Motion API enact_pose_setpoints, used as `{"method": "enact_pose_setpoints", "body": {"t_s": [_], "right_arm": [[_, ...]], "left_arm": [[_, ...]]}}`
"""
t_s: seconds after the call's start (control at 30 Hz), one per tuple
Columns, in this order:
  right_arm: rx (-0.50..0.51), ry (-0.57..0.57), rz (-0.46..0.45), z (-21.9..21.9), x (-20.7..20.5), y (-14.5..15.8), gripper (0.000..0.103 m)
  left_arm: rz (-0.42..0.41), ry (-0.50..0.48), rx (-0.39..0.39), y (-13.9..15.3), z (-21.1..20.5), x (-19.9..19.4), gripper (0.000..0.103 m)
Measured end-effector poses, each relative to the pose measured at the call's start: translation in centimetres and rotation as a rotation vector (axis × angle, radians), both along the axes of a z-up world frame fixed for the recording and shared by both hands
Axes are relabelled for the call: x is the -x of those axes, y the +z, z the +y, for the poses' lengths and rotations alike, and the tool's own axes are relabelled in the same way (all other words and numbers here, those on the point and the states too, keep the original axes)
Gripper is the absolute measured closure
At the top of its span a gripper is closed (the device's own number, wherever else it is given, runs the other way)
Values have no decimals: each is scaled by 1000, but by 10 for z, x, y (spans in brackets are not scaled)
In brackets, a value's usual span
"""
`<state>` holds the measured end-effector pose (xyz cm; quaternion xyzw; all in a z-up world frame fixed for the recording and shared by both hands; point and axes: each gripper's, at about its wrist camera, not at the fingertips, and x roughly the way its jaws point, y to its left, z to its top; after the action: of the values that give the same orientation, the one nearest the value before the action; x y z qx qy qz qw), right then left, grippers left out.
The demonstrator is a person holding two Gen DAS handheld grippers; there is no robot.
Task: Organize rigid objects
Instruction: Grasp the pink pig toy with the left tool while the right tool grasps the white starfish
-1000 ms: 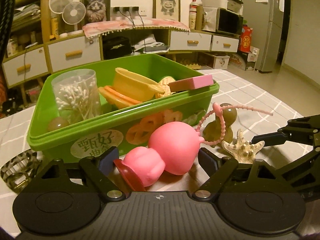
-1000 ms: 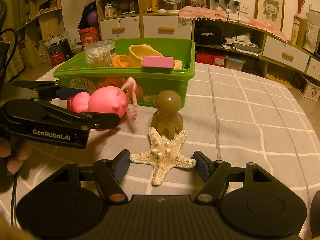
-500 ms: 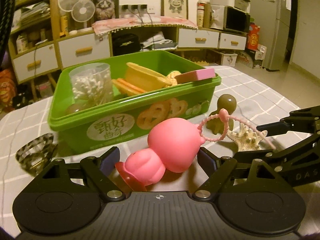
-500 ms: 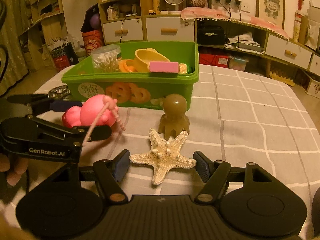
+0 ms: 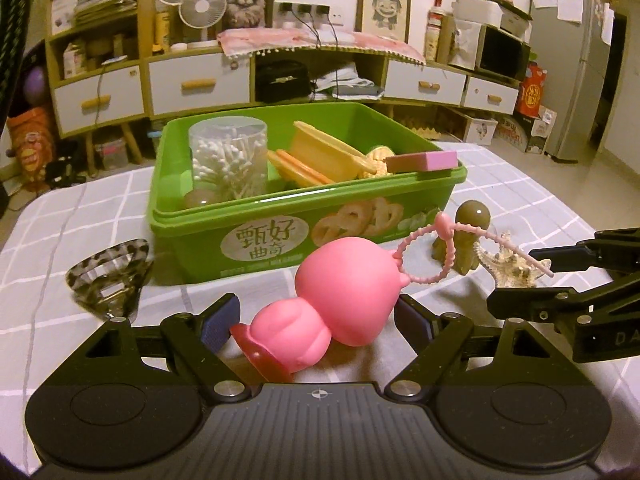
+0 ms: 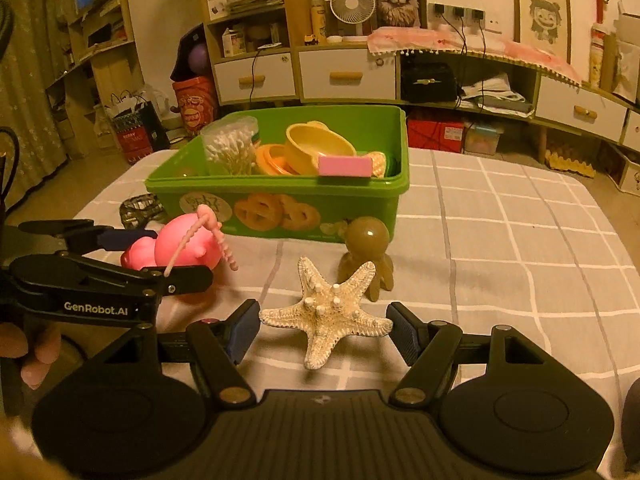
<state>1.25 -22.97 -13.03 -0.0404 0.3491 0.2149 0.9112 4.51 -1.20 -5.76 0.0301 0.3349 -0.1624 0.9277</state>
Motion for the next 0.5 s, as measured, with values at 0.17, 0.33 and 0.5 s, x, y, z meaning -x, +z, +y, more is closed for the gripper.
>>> {"method": "enact_pose_setpoints", "body": {"t_s": [0.17, 0.33, 0.5], "right_arm": [[-25, 7, -18, 1, 3, 10, 50], [-55, 7, -40, 1, 4, 23, 50], [-85, -10, -68, 0, -3, 37, 50]], "left_arm": [[-14, 12, 25, 11, 2, 3, 18], [-20, 30, 86, 30, 6, -2, 18], [-5, 60, 167, 47, 11, -19, 18]]}}
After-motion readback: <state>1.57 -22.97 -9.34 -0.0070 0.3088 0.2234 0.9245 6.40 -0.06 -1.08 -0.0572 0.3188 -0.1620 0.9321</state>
